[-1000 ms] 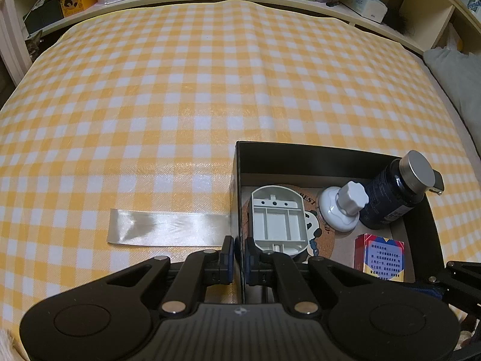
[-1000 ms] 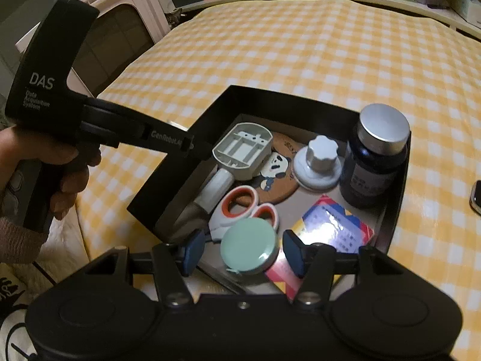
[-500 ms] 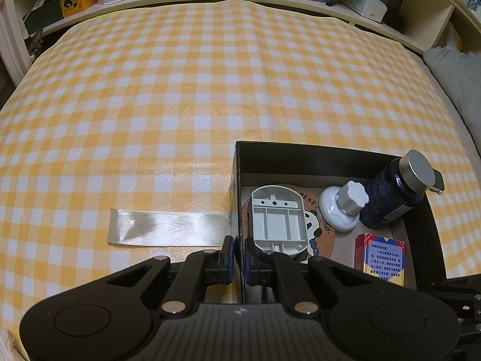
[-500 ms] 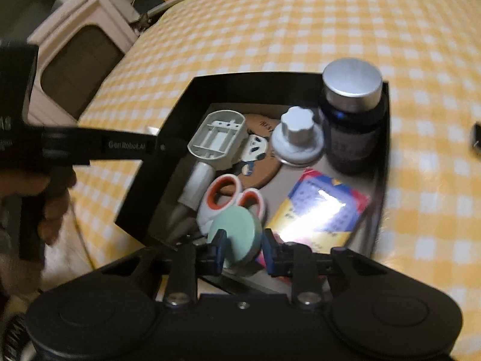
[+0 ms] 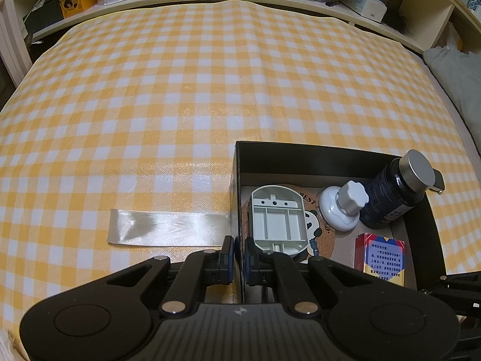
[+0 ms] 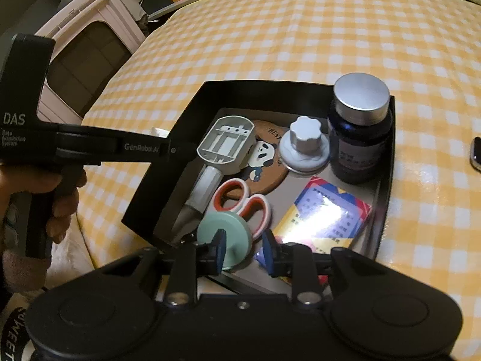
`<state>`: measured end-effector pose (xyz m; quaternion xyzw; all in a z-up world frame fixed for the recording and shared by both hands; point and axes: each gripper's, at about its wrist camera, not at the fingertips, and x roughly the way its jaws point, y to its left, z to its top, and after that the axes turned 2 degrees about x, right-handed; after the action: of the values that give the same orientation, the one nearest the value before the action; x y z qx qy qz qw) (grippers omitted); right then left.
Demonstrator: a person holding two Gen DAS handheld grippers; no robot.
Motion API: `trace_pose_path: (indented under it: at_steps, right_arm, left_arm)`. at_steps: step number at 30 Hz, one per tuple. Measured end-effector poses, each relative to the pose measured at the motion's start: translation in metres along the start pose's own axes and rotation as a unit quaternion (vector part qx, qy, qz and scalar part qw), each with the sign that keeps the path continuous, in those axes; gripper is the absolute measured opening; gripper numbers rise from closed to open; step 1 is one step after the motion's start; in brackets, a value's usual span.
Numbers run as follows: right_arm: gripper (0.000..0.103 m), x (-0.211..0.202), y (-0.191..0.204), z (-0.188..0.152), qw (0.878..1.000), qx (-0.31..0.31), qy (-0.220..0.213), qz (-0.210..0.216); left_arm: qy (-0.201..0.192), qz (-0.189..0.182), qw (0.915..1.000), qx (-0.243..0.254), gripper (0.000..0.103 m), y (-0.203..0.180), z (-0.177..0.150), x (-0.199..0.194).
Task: Organize rigid objects
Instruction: 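Carry the mint-green case into the black box and lower it beside the scissors, then open the right tool to release the case and move toward the smartwatch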
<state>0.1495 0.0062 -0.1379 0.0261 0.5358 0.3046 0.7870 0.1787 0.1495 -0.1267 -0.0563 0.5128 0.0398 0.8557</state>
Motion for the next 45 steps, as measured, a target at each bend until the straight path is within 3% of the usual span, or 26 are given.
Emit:
trace_pose_path:
  at_steps: [20, 22, 26, 31, 39, 42, 45]
  right_arm:
    - [0.037, -0.004, 0.000, -0.003, 0.999, -0.013, -0.004, -0.040]
    - [0.044, -0.005, 0.000, -0.003, 0.999, -0.017, -0.006, -0.047]
    - [0.048, -0.006, -0.002, -0.003, 0.998, -0.017, -0.008, -0.054]
    - [0.067, -0.009, -0.001, -0.004, 0.998, -0.017, -0.012, -0.065]
    - [0.082, -0.013, 0.005, -0.005, 0.997, -0.009, -0.025, -0.071]
    - [0.096, -0.019, 0.011, -0.005, 0.996, -0.020, -0.038, -0.080]
    - [0.098, -0.027, 0.011, -0.004, 0.995, -0.021, -0.046, -0.082]
  left_arm:
    - [0.000, 0.000, 1.0000, 0.000, 0.007, -0.001, 0.000, -0.001]
    - [0.000, 0.000, 1.0000, -0.001, 0.007, -0.001, 0.000, 0.000]
    - [0.000, 0.000, 1.0000, 0.000, 0.007, -0.001, 0.000, -0.001]
    - [0.000, 0.001, 1.0000, 0.000, 0.007, -0.002, -0.002, 0.000]
    - [0.000, 0.001, 1.0000, 0.000, 0.007, -0.002, -0.001, 0.000]
    - [0.000, 0.001, 1.0000, 0.001, 0.007, -0.002, -0.001, 0.000]
    - [0.000, 0.001, 1.0000, 0.000, 0.007, -0.002, -0.001, 0.000]
